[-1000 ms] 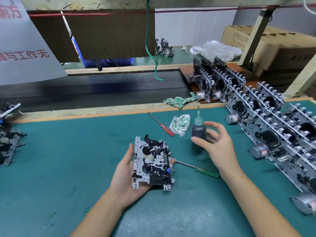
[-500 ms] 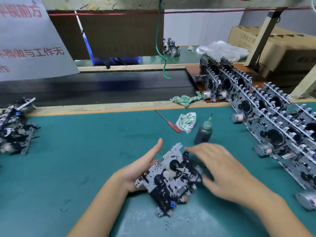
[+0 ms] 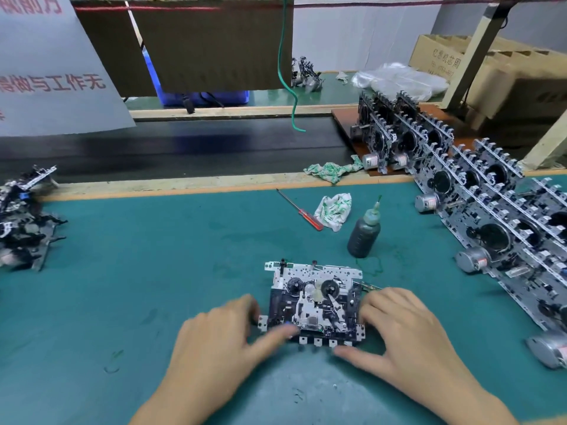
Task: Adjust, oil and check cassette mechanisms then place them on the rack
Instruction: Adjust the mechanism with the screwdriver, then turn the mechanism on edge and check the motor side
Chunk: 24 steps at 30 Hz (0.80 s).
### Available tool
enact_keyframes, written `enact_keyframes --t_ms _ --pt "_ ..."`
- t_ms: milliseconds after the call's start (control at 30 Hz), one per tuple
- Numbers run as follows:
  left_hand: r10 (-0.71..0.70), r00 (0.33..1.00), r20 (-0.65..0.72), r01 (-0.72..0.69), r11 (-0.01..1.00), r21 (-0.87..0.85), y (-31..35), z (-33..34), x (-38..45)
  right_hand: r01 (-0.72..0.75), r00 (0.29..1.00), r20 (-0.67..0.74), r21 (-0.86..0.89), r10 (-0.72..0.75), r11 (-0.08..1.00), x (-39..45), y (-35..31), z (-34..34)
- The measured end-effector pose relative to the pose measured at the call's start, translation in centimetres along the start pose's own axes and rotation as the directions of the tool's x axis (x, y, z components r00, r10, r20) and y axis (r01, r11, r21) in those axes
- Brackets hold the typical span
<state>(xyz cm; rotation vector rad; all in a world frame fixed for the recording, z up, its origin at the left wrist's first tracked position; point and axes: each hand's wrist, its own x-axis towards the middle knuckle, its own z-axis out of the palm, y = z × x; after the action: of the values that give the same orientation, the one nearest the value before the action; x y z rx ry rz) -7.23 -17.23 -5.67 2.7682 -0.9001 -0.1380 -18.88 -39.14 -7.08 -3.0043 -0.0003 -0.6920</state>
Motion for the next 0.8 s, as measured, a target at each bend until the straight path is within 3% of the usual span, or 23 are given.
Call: enact_keyframes --t_ms 100,233,533,667,800 --pt "0.135 0.988 -0.079 -0.129 0.989 0.073 0.7 0.6 -0.7 0.017 0.999 -0.036 -0.006 -0.017 1.000 -0.2 -0.2 0.4" --pt "0.250 0.938 -0.240 -0.248 0.968 0.039 0.7 0.4 0.3 0.026 0.998 -0.057 0.012 -0.025 1.000 0.1 0.3 0.5" --pt "0.185 0.890 -0.418 -0.213 0.977 -0.022 1.6 2.0 0.5 0.018 0.999 -0.050 0.078 -0.014 0.997 0.3 0.9 0.9" --pt "0.173 0.891 -0.421 -0.206 0.978 -0.034 1.5 2.4 0.4 0.049 0.997 -0.059 0.120 -0.042 0.992 0.0 0.8 1.2" --pt "0.345 0.866 -0.361 -0.388 0.920 -0.054 -0.2 2.0 0.5 0.018 0.998 -0.069 0.051 -0.014 0.999 0.1 0.7 1.6"
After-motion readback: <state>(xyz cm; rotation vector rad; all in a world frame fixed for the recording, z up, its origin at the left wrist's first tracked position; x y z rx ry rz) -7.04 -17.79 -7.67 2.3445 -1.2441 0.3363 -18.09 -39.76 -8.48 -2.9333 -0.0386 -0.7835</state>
